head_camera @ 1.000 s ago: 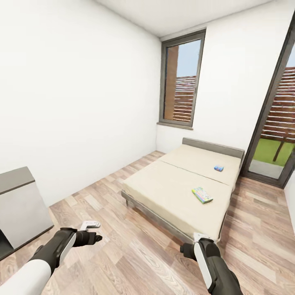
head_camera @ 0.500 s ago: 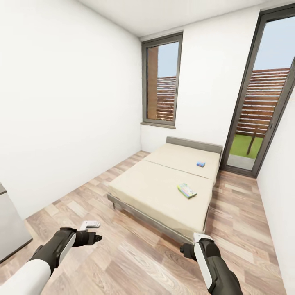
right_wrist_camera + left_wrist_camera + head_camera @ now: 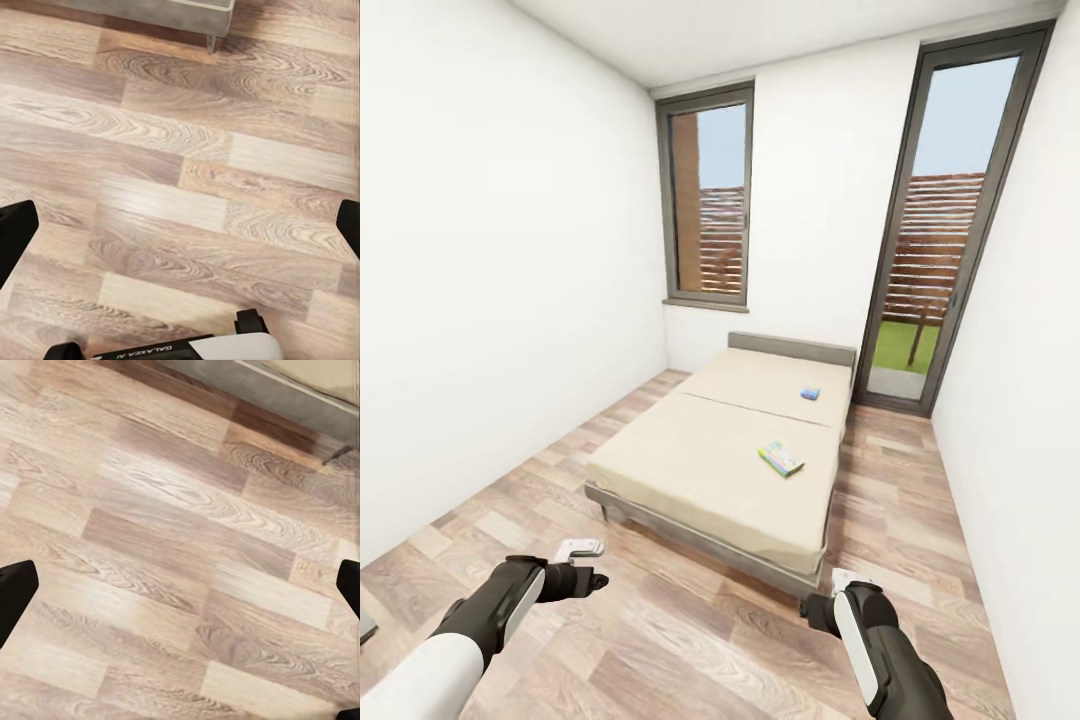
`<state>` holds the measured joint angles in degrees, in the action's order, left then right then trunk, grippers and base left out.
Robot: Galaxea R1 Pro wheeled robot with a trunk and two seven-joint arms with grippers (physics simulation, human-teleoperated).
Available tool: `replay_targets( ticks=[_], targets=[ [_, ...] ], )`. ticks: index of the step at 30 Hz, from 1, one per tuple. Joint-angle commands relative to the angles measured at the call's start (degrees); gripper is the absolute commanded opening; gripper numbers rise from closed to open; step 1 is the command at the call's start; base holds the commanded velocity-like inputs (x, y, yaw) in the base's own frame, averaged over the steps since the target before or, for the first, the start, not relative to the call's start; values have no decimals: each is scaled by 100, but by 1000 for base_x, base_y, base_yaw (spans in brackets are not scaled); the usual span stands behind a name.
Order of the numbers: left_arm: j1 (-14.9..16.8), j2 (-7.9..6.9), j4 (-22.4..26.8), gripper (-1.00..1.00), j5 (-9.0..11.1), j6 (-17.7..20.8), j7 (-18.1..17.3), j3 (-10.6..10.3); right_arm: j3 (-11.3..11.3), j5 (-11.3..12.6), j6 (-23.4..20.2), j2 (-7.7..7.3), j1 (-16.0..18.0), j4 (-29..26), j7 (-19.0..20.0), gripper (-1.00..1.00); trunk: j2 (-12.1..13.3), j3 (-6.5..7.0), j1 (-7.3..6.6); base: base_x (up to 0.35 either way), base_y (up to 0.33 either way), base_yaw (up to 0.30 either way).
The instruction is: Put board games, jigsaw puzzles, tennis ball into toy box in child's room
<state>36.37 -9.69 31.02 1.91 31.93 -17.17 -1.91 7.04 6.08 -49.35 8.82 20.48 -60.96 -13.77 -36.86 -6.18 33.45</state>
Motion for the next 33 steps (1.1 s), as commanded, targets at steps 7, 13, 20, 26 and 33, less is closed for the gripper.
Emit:
replay_targets(
  ticks=[7, 13, 20, 26, 33],
  targets=[
    [2, -7, 9, 100, 20, 33, -5, -20, 8, 60, -13, 7, 6, -5, -47, 100, -9, -11, 2, 0, 84, -279],
    [2, -7, 9, 100, 19, 33, -5, -20, 8, 60, -13, 6, 6, -4, -47, 100, -9, -11, 2, 0, 172, -279],
    [2, -7, 11, 100, 16, 33, -5, -20, 8, 60, -13, 8, 5, -4, -47, 100, -9, -11, 2, 0, 178, -279],
    [2, -7, 12, 100, 14, 33, -5, -20, 8, 60, -13, 7, 6, -4, -47, 100, -9, -11, 2, 0, 184, -279],
    [2, -7, 14, 100, 15, 27, -5, -20, 7, 60, -13, 7, 7, -4, -47, 100, -9, -11, 2, 0, 106, -279]
  ],
)
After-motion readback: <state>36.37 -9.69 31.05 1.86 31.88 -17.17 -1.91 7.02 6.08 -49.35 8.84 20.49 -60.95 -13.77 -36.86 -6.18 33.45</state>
